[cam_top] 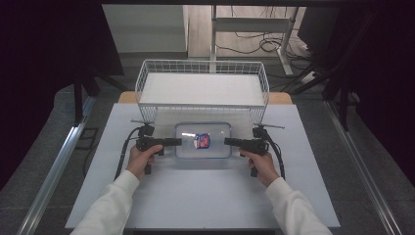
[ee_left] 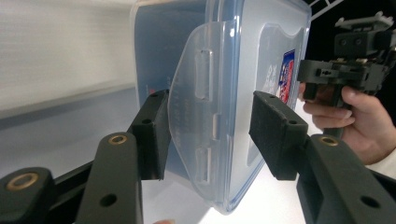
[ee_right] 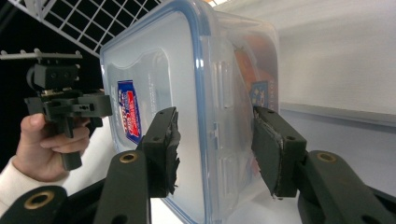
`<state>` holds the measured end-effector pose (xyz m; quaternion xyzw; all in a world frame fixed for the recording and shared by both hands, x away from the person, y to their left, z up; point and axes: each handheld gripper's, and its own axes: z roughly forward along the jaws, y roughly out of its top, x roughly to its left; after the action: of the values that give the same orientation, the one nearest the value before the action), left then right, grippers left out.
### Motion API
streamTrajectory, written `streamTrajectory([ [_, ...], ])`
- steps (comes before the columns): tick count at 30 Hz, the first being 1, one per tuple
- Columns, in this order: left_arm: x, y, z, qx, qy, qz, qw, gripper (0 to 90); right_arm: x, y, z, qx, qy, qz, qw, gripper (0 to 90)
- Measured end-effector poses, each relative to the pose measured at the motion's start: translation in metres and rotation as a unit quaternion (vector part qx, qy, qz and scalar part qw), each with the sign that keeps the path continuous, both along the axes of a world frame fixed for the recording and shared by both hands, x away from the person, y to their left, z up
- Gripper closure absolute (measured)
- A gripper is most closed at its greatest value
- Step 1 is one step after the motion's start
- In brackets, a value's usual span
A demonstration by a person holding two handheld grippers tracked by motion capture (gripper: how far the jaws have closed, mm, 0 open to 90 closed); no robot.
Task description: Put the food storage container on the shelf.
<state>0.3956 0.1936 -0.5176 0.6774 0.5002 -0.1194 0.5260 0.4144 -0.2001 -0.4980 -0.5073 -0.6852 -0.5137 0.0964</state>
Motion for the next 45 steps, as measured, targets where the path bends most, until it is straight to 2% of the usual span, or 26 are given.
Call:
streamTrajectory([
  [7, 0.004, -0.001, -0.001, -0.008, 0.008, 0.019, 0.9998, 48.9, 0.005, -0.002, -0.005, 0.015, 0.016, -0.014, 0.9997, 51.3],
  [11, 0.008, -0.001, -0.005, -0.028, 0.021, 0.033, 0.9988, 48.4, 0.007, 0.0, -0.006, 0.021, 0.028, -0.036, 0.9987, 51.0],
  [17, 0.012, -0.002, -0.008, -0.045, 0.038, 0.051, 0.9969, 47.9, 0.011, 0.002, -0.006, 0.029, 0.049, -0.059, 0.9967, 50.4],
  [19, 0.013, -0.002, -0.009, -0.052, 0.044, 0.057, 0.996, 47.7, 0.013, 0.002, -0.008, 0.033, 0.049, -0.067, 0.996, 50.3],
  [24, 0.015, -0.001, -0.012, -0.051, 0.037, 0.054, 0.9966, 47.4, 0.015, 0.002, -0.009, 0.038, 0.056, -0.074, 0.9949, 50.0],
  [27, 0.015, -0.001, -0.011, -0.051, 0.04, 0.056, 0.9963, 47.3, 0.014, 0.003, -0.009, 0.035, 0.056, -0.076, 0.9949, 49.8],
  [33, 0.014, -0.002, -0.011, -0.05, 0.039, 0.054, 0.9966, 46.8, 0.01, 0.008, -0.007, 0.015, 0.04, -0.075, 0.9963, 45.4],
  [36, 0.013, -0.004, -0.009, -0.05, 0.041, 0.055, 0.9964, 42.4, 0.008, 0.01, -0.006, 0.006, 0.03, -0.077, 0.9965, 43.0],
  [39, 0.011, -0.004, -0.007, -0.041, 0.032, 0.052, 0.9973, 37.9, 0.005, 0.01, -0.002, -0.004, 0.021, -0.082, 0.9964, 39.7],
  [45, 0.002, -0.002, 0.002, -0.024, 0.011, 0.05, 0.9984, 28.1, -0.005, 0.007, 0.008, -0.028, -0.02, -0.087, 0.9956, 34.2],
])
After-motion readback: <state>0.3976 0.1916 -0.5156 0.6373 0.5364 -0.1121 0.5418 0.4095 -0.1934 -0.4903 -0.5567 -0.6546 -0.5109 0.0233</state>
